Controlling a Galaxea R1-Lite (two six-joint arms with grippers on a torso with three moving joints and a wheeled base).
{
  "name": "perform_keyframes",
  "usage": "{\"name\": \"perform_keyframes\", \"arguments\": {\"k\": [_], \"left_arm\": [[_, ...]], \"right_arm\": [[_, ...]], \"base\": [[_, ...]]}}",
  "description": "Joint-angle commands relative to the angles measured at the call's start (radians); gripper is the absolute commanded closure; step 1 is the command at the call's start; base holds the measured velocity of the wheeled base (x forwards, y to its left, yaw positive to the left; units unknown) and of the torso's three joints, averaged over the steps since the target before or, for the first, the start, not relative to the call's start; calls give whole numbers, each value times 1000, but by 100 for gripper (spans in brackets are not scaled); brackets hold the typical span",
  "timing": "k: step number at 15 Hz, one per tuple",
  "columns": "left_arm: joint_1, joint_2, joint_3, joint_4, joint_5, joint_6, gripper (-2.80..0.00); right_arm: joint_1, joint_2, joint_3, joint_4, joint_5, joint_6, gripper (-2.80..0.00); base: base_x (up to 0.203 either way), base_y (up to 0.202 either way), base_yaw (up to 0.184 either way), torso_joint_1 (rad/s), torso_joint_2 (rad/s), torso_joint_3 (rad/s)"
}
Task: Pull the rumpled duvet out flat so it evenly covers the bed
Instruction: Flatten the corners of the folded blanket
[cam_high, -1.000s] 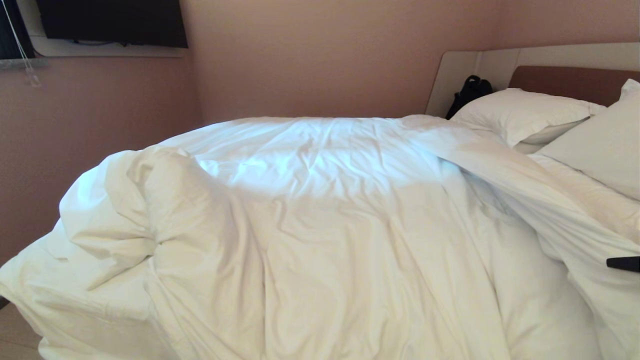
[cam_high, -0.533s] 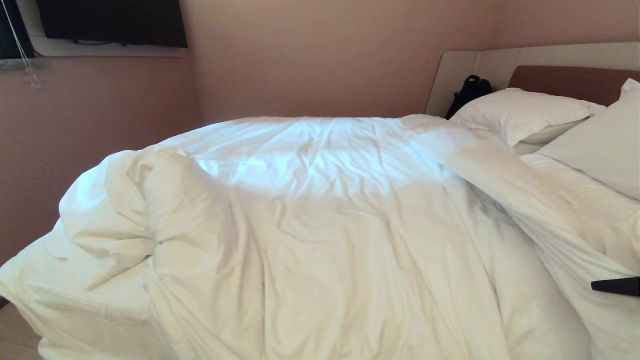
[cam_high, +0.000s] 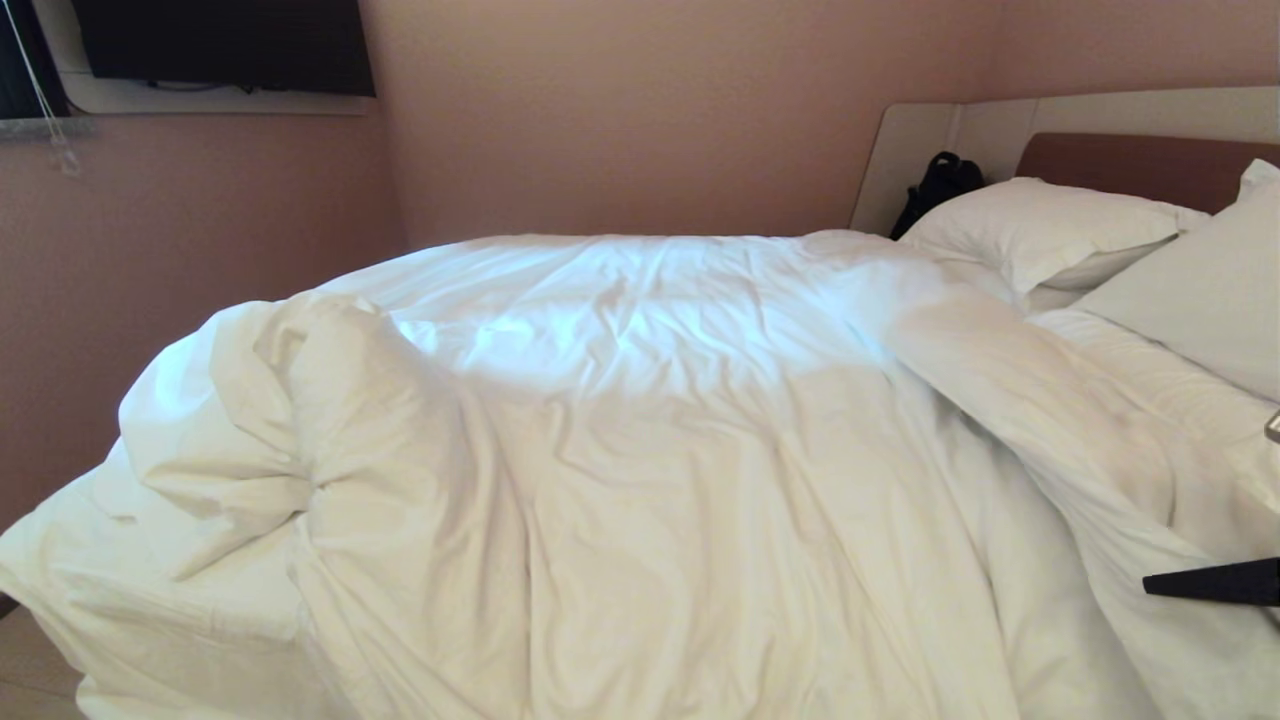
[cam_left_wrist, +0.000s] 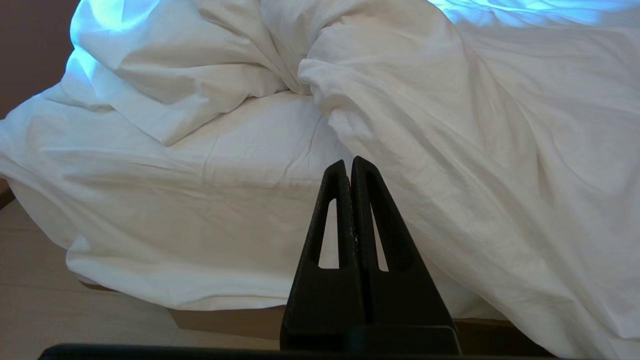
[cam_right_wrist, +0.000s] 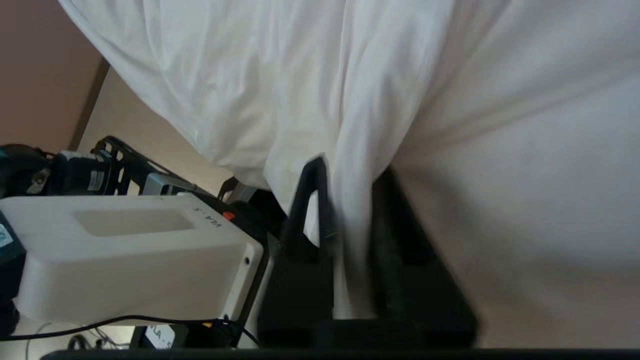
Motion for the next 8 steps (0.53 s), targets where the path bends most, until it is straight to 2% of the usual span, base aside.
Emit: {"name": "perform_keyframes", "arguments": {"k": [1, 6, 8], "left_arm": [[0, 0, 0, 0, 0, 0, 0], [0, 0, 0, 0, 0, 0, 0], [0, 0, 0, 0, 0, 0, 0]], "right_arm": [[1, 56, -3, -54, 1, 2, -280], [-4, 49, -33, -58, 0, 8, -280], [-45, 16, -93, -58, 1, 48, -280]], "base": [[0, 0, 0, 0, 0, 0], [0, 0, 0, 0, 0, 0], [0, 0, 0, 0, 0, 0]]}}
